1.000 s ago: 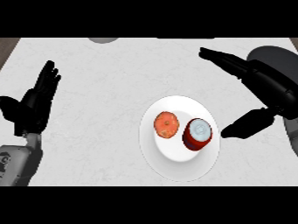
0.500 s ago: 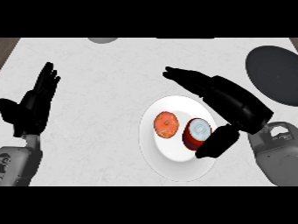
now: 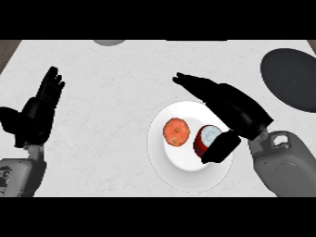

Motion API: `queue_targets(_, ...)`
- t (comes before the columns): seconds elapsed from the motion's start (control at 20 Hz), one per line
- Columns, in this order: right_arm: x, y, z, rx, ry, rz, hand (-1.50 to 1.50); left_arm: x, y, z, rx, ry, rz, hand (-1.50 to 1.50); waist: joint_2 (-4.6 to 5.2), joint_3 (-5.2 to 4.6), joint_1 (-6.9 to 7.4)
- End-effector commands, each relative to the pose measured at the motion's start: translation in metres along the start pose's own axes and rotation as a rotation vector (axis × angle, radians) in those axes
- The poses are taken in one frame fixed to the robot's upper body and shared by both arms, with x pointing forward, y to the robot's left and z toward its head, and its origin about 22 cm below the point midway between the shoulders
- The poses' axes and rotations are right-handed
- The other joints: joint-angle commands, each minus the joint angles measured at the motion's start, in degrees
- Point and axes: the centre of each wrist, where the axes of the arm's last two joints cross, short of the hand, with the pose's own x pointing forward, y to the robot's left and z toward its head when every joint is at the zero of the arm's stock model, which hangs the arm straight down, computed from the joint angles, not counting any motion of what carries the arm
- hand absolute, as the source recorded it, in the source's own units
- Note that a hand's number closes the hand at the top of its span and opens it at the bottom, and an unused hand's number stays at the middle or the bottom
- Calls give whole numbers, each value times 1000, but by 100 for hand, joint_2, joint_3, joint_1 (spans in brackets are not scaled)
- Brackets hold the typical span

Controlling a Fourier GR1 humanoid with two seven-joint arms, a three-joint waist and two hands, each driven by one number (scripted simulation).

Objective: Pick the squash from the plate and place it in the pan

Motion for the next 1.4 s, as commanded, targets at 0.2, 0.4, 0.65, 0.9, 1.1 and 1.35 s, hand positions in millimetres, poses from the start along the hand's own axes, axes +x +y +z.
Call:
queue_targets(0.2,-29,15,-23,77,80,19,-150,0,6,-5,-6,3,15,0,7,0,10)
queue_targets(0.4,-24,39,-26,128,60,16,-150,9,2,-1,1,2,-8,0,2,0,3)
queue_targets(0.65,-26,43,-14,193,50,52,-150,-4,-1,10,20,-3,2,0,-4,0,-8)
queue_targets(0.9,-28,52,-46,200,65,97,-150,4,8,-6,5,-7,-13,0,4,0,3)
queue_targets(1.1,-12,61,-52,244,126,215,-150,1,0,9,-2,10,-10,0,-5,0,22)
queue_targets(1.35,-10,74,-58,266,167,272,-150,-9,-7,-1,-3,3,-8,0,3,0,0)
